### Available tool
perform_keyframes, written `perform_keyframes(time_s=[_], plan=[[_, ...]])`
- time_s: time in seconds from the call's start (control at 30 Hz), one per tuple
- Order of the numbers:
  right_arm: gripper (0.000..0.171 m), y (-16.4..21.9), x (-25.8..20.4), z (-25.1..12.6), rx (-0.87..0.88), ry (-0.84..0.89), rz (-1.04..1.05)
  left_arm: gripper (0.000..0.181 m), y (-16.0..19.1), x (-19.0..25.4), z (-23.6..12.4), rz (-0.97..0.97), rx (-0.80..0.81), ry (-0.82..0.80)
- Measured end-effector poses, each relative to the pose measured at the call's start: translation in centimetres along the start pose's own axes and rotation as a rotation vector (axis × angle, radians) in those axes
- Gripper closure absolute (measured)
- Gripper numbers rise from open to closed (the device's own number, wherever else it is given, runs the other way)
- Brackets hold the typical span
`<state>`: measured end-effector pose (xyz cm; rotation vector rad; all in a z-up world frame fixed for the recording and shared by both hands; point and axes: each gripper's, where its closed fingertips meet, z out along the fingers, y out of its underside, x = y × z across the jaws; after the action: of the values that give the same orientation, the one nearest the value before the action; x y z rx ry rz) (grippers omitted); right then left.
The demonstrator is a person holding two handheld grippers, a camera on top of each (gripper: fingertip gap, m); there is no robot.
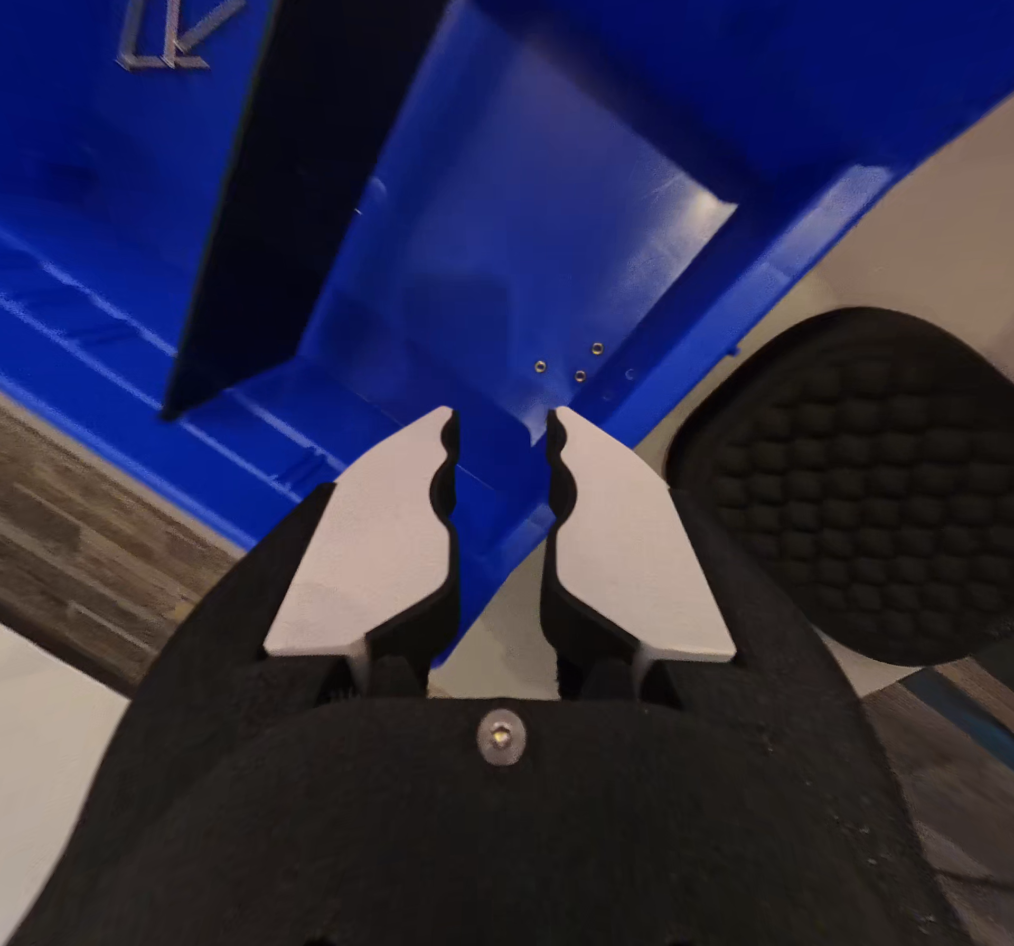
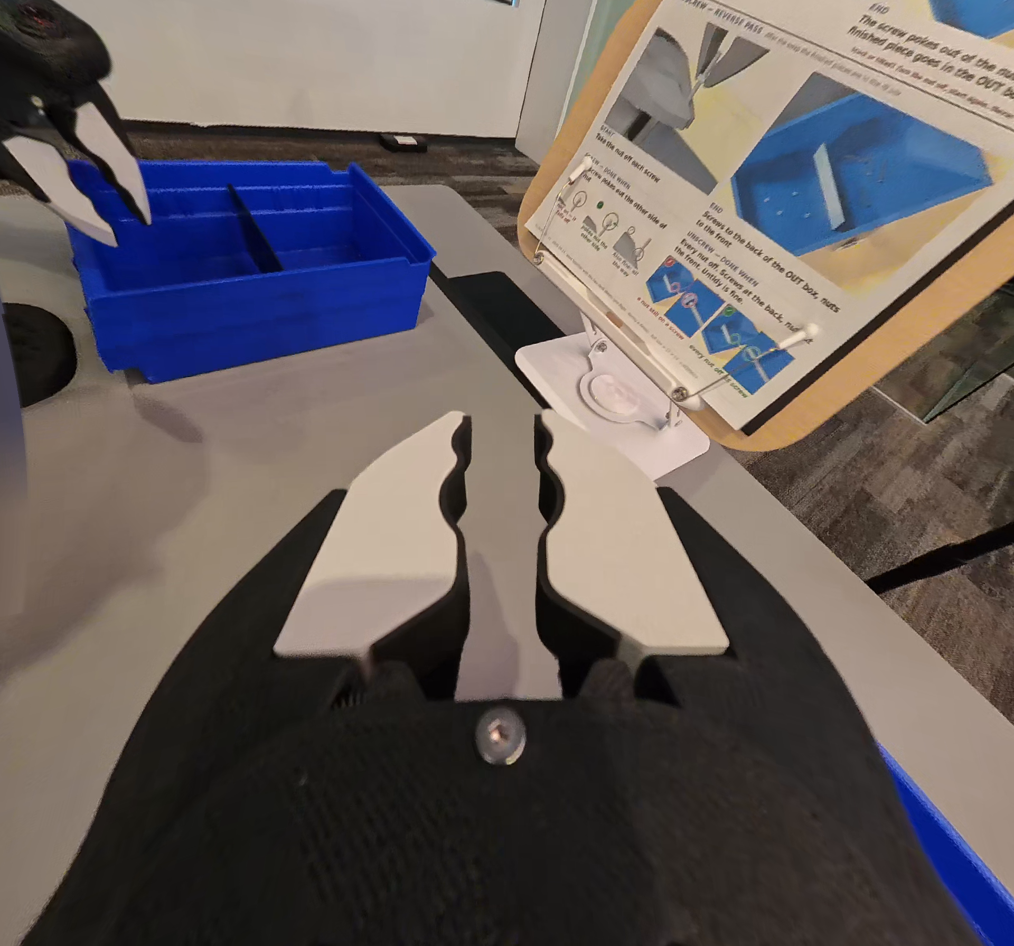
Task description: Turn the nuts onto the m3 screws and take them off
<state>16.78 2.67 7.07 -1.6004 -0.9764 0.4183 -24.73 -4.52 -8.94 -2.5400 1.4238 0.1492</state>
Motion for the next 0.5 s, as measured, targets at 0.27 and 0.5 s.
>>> perform_keyframes(time_s=[0.27, 0.5], plan=[[0.147, 0.4, -0.7, 0.6, -0.027, 0.008, -0.039, 0.159, 0.0, 0.6, 4.2, -0.089, -0.104, 0.221], [0.146, 0.6, -0.4, 0.8, -0.039, 0.009, -0.034, 0.161, 0.8, 1.9, 5.4, -0.181, -0.234, 0.286]])
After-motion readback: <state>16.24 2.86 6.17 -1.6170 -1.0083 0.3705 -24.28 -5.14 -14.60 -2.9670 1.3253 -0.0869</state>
